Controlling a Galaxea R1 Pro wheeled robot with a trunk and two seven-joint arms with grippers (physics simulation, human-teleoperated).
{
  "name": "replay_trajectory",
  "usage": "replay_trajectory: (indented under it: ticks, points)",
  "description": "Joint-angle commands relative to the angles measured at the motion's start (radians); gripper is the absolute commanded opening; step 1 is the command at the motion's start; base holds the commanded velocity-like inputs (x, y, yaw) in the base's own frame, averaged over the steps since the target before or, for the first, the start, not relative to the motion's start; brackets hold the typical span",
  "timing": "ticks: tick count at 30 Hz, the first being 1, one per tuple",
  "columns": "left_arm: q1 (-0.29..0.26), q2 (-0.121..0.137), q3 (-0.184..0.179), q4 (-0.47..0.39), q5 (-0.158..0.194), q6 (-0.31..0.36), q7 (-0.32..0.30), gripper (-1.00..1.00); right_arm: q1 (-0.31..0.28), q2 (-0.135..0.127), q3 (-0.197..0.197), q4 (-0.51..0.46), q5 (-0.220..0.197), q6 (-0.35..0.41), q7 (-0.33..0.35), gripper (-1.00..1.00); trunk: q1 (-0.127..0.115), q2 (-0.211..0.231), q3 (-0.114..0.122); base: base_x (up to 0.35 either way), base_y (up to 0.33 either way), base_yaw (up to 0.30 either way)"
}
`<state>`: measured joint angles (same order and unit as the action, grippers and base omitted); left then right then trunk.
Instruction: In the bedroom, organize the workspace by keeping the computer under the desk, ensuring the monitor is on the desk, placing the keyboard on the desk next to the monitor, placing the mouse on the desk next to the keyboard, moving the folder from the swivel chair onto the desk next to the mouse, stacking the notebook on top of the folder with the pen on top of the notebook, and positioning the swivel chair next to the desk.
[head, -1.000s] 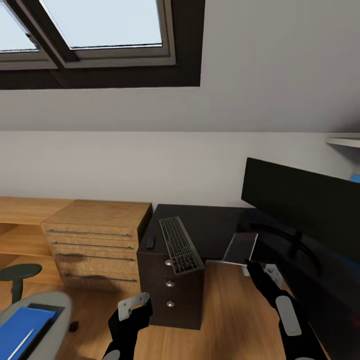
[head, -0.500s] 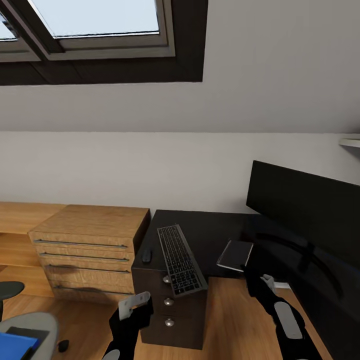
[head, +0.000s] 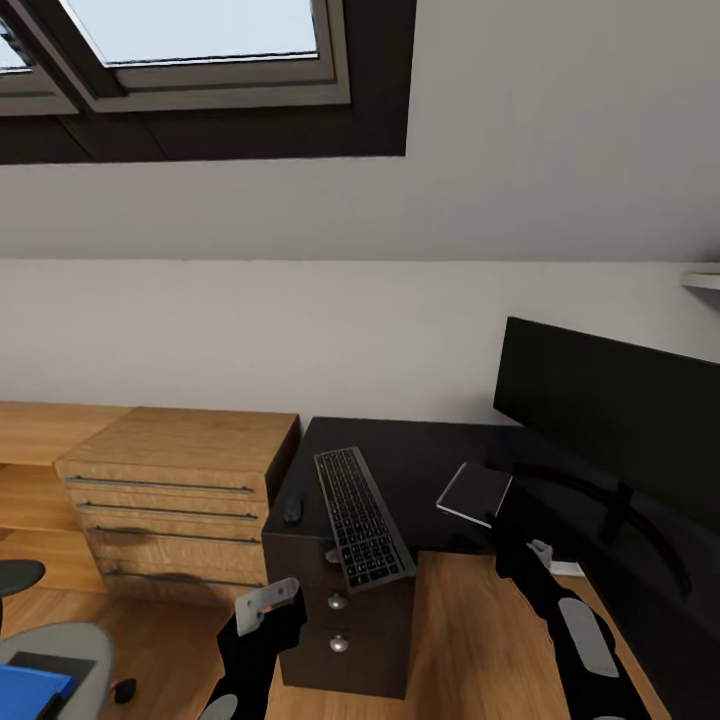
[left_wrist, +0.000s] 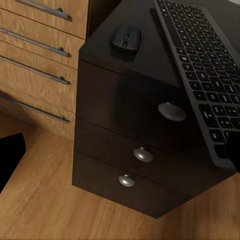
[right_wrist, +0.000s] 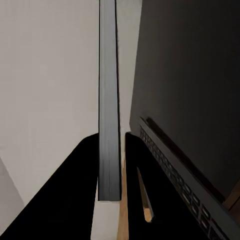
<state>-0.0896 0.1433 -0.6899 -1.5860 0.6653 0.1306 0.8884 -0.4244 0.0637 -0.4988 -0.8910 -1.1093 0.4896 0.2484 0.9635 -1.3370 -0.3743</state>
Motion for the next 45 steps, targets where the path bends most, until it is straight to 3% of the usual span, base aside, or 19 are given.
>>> replay_trajectory:
  ticks: [1, 15, 24, 33, 37, 45]
  points:
    - [-0.002, 0.001, -0.002, -0.002, 0.002, 0.006, 0.007, 1.00, -0.001, 0.000, -0.005, -0.004, 0.000, 0.009, 0.002, -1.00, 0.004, -0.008, -0.004, 0.000, 0.000, 0.000]
    - [-0.001, 0.001, -0.002, -0.002, 0.002, 0.005, 0.007, 1.00, 0.002, -0.008, -0.002, -0.033, 0.025, 0.012, 0.007, -1.00, 0.058, -0.106, -0.048, 0.000, 0.000, 0.000]
    - [-0.001, 0.001, 0.004, -0.001, 0.002, 0.006, 0.007, 1.00, 0.031, -0.007, -0.003, -0.132, 0.057, 0.011, 0.009, -1.00, 0.092, -0.169, -0.077, 0.000, 0.000, 0.000]
    - [-0.002, 0.002, 0.005, -0.002, 0.002, 0.004, 0.007, 1.00, 0.034, -0.001, -0.003, -0.141, 0.060, 0.007, 0.006, -1.00, 0.127, -0.232, -0.105, 0.000, 0.000, 0.000]
    - [-0.001, 0.002, 0.029, -0.003, 0.002, 0.003, 0.007, 1.00, 0.035, -0.001, -0.003, -0.141, 0.061, 0.006, 0.005, -1.00, 0.142, -0.260, -0.117, 0.000, 0.000, 0.000]
    - [-0.001, 0.002, 0.035, -0.003, 0.003, 0.003, 0.007, 1.00, 0.035, -0.001, -0.003, -0.132, 0.060, 0.006, 0.004, -1.00, 0.173, -0.316, -0.142, 0.000, 0.000, 0.000]
